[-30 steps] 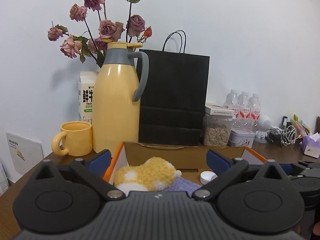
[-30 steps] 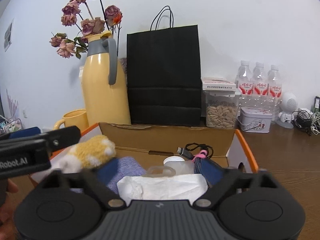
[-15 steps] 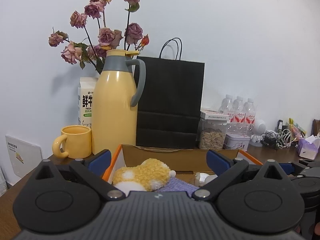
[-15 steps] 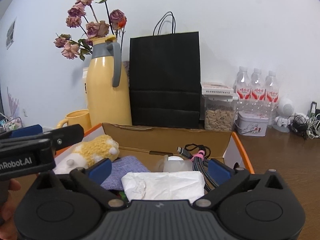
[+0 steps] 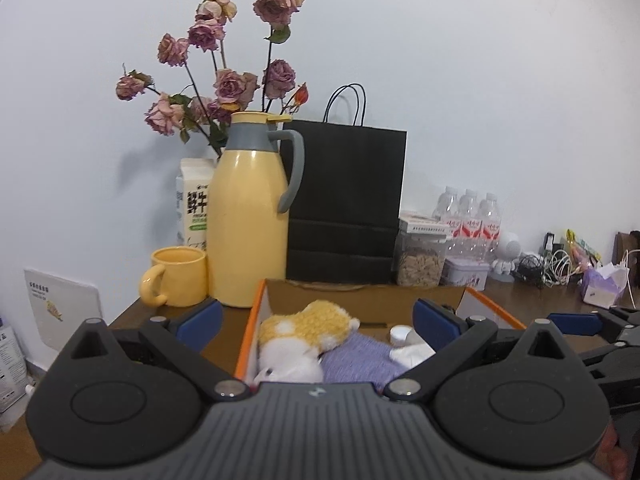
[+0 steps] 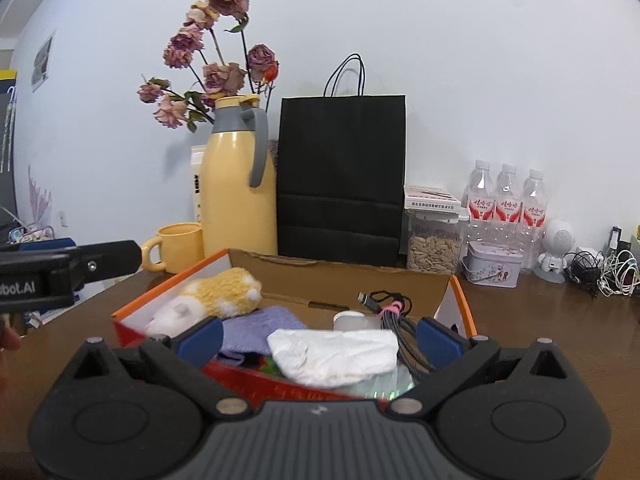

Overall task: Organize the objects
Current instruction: 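Lift both open tools away from the box toward the white caps, then grasp a white bottle cap with the left tool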

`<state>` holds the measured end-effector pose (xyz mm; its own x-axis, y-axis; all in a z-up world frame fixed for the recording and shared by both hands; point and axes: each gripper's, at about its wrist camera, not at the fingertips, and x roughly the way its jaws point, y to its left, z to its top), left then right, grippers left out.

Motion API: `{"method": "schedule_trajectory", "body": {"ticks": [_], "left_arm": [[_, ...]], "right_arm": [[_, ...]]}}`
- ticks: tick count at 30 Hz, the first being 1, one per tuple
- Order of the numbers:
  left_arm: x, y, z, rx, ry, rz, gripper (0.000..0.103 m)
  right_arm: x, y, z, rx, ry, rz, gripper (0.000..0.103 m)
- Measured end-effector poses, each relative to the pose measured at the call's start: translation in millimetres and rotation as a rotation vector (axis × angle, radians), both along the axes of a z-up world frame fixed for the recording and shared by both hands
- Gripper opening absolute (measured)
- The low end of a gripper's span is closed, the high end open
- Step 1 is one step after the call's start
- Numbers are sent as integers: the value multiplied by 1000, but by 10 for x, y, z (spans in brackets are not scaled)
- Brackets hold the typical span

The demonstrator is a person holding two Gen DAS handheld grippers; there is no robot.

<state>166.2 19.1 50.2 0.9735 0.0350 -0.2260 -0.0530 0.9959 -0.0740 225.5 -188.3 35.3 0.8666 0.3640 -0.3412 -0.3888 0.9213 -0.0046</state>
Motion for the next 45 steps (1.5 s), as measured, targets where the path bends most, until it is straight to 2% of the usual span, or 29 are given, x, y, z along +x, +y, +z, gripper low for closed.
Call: {"method": "schedule_trajectory", "body": {"ticks": [13,24,32,41,43,45], "left_arm": [[-605,71,-120,33,102,4,103],[-879,23,-332,54,202,-16,103],[-887,-142,-592,52,288,-67,103],[-710,-415,-833,83,362,-122,102],[-679,-462,-873,91,370,-126,100],[-645,-493,-900,96,377,-133,90]], "right_arm": [[-677,-171,-114,-2,76,28,103],[-1042,-242,-281,-45,125,32,103],[-1153,-307,-389,-56,153,26,103],[-1147,-385,-481,-67,172,-13,103],[-1140,-408,-490,-72,174,-19,103],[-1134,-429,-500,-69,176,-22,103]]}}
